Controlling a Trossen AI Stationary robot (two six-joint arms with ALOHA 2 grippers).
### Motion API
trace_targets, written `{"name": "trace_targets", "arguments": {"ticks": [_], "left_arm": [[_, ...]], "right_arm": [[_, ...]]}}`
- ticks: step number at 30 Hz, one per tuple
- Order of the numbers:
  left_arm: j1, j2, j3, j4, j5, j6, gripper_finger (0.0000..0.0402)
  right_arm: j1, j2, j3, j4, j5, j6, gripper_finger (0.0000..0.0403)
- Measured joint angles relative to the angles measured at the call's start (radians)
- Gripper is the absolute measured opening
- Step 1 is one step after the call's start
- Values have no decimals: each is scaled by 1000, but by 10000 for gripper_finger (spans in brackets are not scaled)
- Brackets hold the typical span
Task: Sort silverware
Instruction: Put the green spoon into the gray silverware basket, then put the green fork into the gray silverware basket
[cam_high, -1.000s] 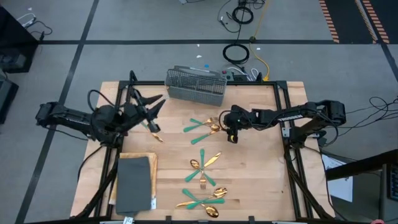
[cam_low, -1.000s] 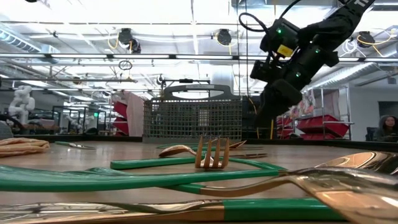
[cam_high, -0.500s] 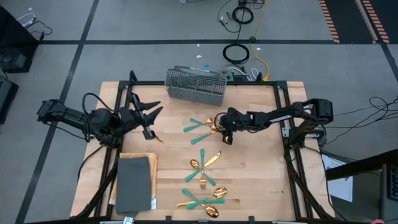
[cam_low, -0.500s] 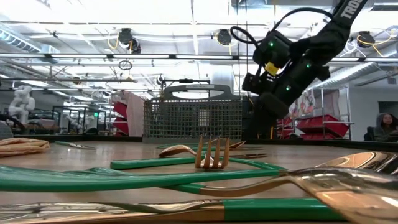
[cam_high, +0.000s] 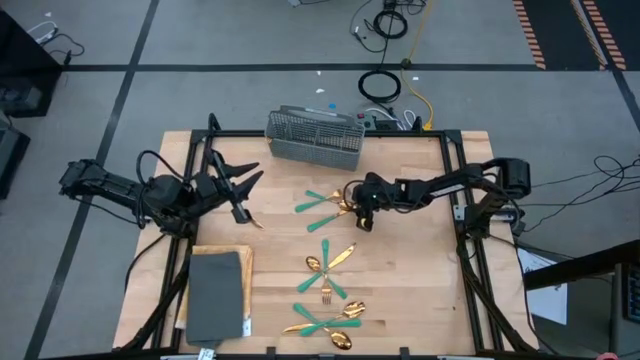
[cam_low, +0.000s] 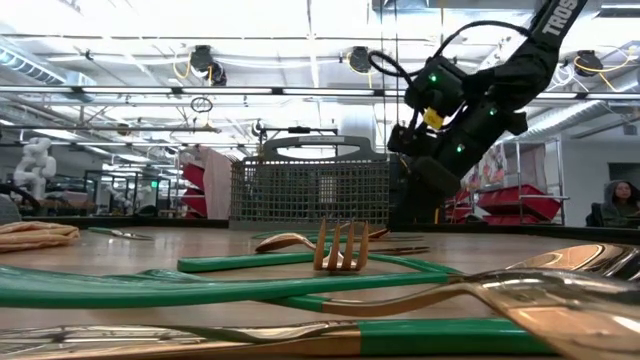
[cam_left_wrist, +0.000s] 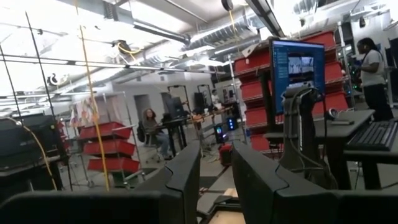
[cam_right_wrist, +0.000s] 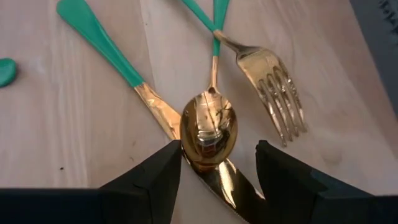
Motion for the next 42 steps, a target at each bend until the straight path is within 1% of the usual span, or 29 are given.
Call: {"name": "trace_targets", "arguments": {"ticks": [7,17,20,23,28,31,35,40,42], "left_arm": [[0,0,0,-20,-8,0,99],[0,0,0,-21,-11,-1,99],[0,0,0,-26,-11,-3,99],[0,0,0,-44,-11,-3,99],[0,0,0,-69,-11,-4,99],[0,0,0,-69,-11,-4,99],[0,0,0,-68,-11,-4,99],[0,0,0,-69,-11,-4,99],[0,0,0,-69,-11,-4,99]], "right_arm": [[0,53,0,56,-4,7,194],[-1,53,0,90,2,8,194],[-1,53,0,88,4,8,186],[-1,53,0,86,4,13,162],[-1,53,0,82,6,23,105],[-1,53,0,78,7,24,77],[-1,53,0,74,5,34,51],[-1,53,0,63,2,34,8],[2,53,0,63,-8,34,2]]}}
